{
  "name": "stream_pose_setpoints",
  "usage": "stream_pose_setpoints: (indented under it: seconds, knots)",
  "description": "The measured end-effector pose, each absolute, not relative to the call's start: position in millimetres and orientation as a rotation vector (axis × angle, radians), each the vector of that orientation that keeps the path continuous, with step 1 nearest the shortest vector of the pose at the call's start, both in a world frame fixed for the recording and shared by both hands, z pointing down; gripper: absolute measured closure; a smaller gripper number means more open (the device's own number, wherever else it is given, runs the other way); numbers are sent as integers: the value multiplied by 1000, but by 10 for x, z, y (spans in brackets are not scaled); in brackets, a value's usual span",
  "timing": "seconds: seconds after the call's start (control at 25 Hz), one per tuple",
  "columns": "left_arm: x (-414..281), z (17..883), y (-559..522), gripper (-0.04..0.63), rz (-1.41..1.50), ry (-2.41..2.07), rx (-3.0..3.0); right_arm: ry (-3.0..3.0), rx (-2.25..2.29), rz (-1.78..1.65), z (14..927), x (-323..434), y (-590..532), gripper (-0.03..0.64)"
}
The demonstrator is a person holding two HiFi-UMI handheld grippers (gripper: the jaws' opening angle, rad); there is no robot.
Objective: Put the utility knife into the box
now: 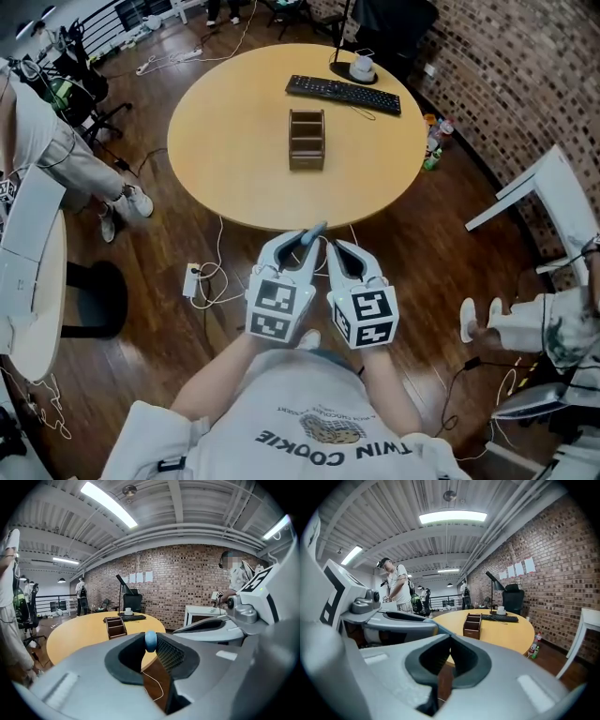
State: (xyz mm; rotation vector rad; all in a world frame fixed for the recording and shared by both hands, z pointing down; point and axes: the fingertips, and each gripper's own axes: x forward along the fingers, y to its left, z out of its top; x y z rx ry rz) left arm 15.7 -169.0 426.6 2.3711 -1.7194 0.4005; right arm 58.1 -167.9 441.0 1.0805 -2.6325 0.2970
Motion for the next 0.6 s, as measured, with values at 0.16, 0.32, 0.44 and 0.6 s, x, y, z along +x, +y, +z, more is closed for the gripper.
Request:
stream_pose_setpoints:
  seconds: [0.16, 0.32, 0.44, 0.6]
  knots:
    - [156, 4269, -1879, 523, 417, -1737, 2358, -2640, 1055, 306, 4437, 570, -1847, 615]
    - [173, 4324, -2079, 523, 426, -1731, 2360, -2638, 1053, 315, 4483, 570, -2024, 615]
    - [162, 4375, -2250, 523, 429, -1726, 2358, -2632, 1049, 314, 4518, 551, -2190, 614]
    - [89, 4462, -2513, 523, 435, -1711, 2353, -2624, 1053, 320, 4576, 481, -2453, 615]
